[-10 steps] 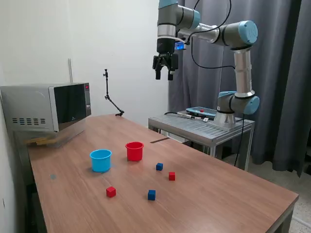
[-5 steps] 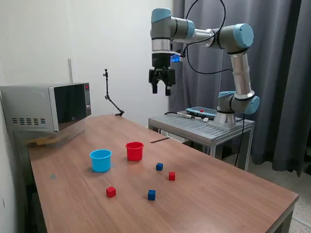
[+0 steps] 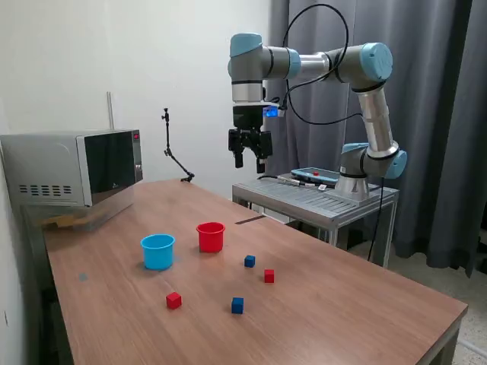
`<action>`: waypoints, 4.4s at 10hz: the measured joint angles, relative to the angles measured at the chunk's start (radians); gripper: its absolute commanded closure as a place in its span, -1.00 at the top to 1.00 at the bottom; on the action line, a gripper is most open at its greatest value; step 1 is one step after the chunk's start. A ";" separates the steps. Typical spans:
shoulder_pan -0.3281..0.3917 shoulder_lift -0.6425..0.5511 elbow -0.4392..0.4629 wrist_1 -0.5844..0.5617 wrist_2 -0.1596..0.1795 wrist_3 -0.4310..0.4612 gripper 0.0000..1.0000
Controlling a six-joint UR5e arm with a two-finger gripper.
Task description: Place red objects in the red bin, and blue objects in the blue bin.
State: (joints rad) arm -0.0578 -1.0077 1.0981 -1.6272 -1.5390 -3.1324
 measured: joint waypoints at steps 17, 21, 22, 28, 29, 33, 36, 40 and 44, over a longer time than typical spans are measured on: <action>0.013 0.358 -0.332 -0.044 0.002 -0.121 1.00; 0.012 0.457 -0.434 -0.097 0.003 -0.126 1.00; 0.012 0.475 -0.454 -0.106 0.003 -0.128 1.00; 0.013 0.563 -0.546 -0.110 0.004 -0.197 1.00; 0.015 0.574 -0.555 -0.111 0.004 -0.210 1.00; 0.027 0.631 -0.618 -0.113 0.004 -0.136 1.00; 0.030 0.665 -0.652 -0.114 0.003 -0.078 1.00; 0.036 0.713 -0.678 -0.114 0.004 -0.065 1.00; 0.046 0.729 -0.682 -0.114 0.005 -0.117 1.00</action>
State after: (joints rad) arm -0.0117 -0.2785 0.4165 -1.7411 -1.5341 -3.2496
